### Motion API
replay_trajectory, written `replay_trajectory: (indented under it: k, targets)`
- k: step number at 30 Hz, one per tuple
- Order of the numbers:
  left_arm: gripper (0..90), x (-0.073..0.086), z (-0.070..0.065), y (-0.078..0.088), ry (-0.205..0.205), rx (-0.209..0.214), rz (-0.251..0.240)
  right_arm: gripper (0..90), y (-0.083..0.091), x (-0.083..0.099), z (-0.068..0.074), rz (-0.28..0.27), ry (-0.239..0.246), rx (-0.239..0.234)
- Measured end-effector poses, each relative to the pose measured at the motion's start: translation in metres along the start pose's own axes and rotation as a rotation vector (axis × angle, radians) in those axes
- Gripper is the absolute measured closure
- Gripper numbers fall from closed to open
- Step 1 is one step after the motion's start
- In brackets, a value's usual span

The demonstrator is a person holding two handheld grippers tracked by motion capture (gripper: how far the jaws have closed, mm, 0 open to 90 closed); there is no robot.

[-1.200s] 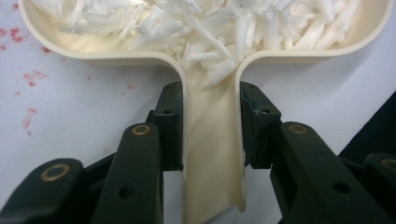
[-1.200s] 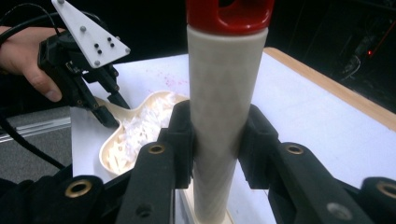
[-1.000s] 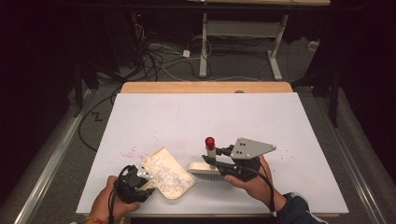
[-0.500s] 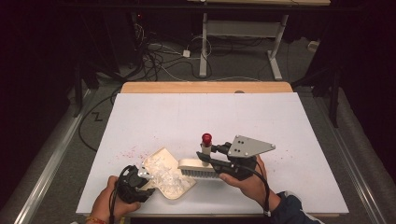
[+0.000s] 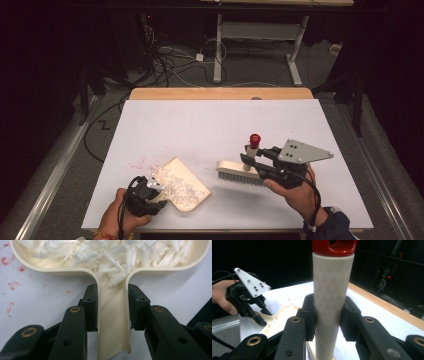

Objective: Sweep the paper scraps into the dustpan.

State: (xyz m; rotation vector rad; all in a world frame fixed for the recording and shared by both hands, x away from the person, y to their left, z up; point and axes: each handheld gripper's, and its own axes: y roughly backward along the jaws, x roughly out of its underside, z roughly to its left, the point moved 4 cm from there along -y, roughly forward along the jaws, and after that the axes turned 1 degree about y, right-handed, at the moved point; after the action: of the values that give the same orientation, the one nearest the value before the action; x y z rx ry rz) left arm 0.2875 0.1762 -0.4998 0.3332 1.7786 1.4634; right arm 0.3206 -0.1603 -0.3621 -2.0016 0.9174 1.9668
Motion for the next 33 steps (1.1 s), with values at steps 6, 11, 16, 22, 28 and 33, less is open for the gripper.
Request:
replay_trajectory:
  k: [6,11,16,22,28,33]
  targets:
    - [63.4,-0.002,0.002,-0.001,0.018,0.0,-0.016,70.5,0.025,0.004,-0.017,-0.002,-0.015,0.059]
    - [63.4,-0.005,0.007,-0.001,0.041,-0.002,-0.036,70.5,0.037,0.008,-0.025,0.008,-0.031,0.08]
    - [63.4,-0.006,0.01,-0.002,0.073,-0.009,-0.059,70.5,0.054,0.014,-0.034,0.022,-0.037,0.102]
    - [63.4,-0.009,0.013,-0.004,0.086,-0.019,-0.068,70.5,0.068,0.025,-0.04,0.044,-0.066,0.109]
    - [63.4,-0.012,0.017,-0.003,0.102,-0.023,-0.08,70.5,0.08,0.03,-0.04,0.065,-0.074,0.092]
    - [63.4,-0.01,0.021,-0.001,0.125,-0.04,-0.086,70.4,0.088,0.031,-0.037,0.099,-0.06,0.07]
